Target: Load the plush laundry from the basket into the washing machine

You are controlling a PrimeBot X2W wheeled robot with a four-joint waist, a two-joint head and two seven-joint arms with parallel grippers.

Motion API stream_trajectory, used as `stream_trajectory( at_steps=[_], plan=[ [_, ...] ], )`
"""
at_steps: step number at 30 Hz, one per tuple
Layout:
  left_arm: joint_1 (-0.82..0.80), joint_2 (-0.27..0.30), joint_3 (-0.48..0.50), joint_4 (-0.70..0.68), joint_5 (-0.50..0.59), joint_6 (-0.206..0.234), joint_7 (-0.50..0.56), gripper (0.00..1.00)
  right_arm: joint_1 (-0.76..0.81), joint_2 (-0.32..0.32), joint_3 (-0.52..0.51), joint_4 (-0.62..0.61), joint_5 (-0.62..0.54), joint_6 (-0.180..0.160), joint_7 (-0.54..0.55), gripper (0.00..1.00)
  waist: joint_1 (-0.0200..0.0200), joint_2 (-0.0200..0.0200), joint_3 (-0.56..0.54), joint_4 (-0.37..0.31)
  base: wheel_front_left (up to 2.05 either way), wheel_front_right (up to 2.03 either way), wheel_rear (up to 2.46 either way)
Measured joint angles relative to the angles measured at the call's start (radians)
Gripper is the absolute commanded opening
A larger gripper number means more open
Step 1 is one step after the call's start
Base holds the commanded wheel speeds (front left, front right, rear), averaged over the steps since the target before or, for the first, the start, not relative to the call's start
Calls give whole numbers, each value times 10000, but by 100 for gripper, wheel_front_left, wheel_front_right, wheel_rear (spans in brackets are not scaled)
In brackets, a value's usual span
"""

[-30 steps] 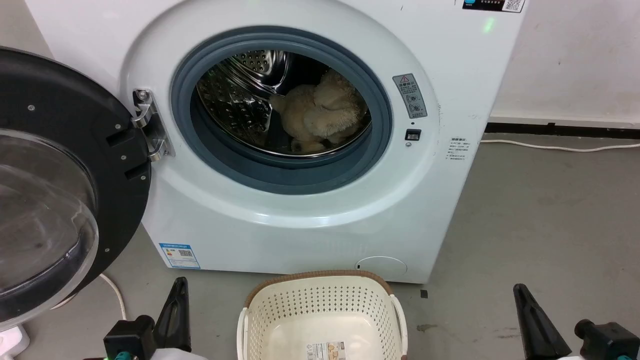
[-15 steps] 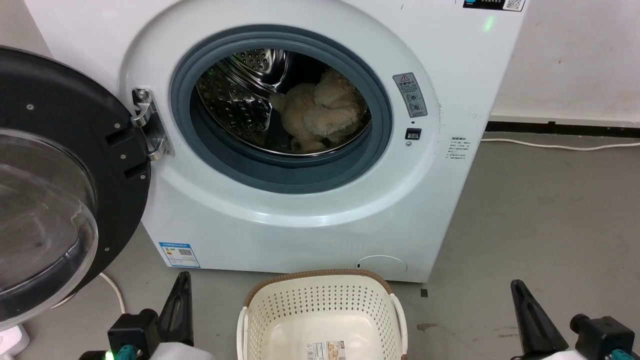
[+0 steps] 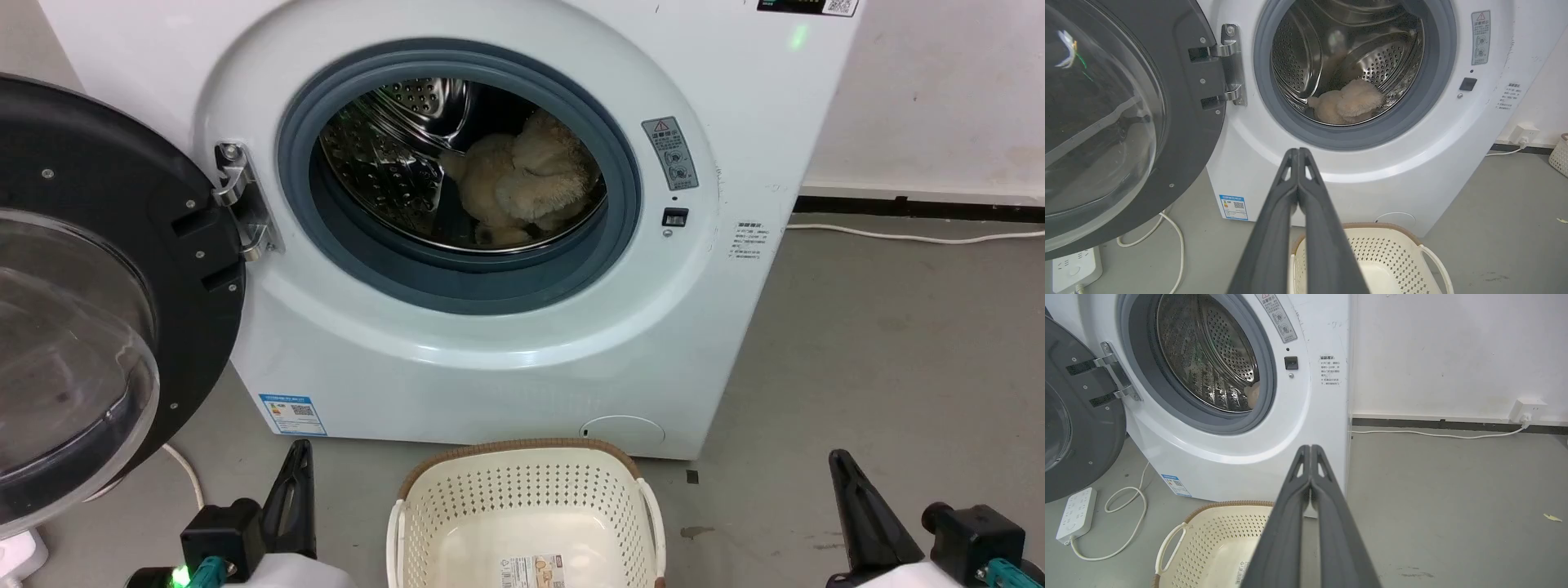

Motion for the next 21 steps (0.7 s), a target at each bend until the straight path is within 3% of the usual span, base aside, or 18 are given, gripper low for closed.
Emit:
stream_trajectory(
  at_steps=[21],
  plan=[
    [-171, -307, 295, -6, 591, -234, 337, 0, -394, 0, 56, 100, -399, 0, 169, 0, 0, 0, 49, -5, 0, 0, 0]
  ],
)
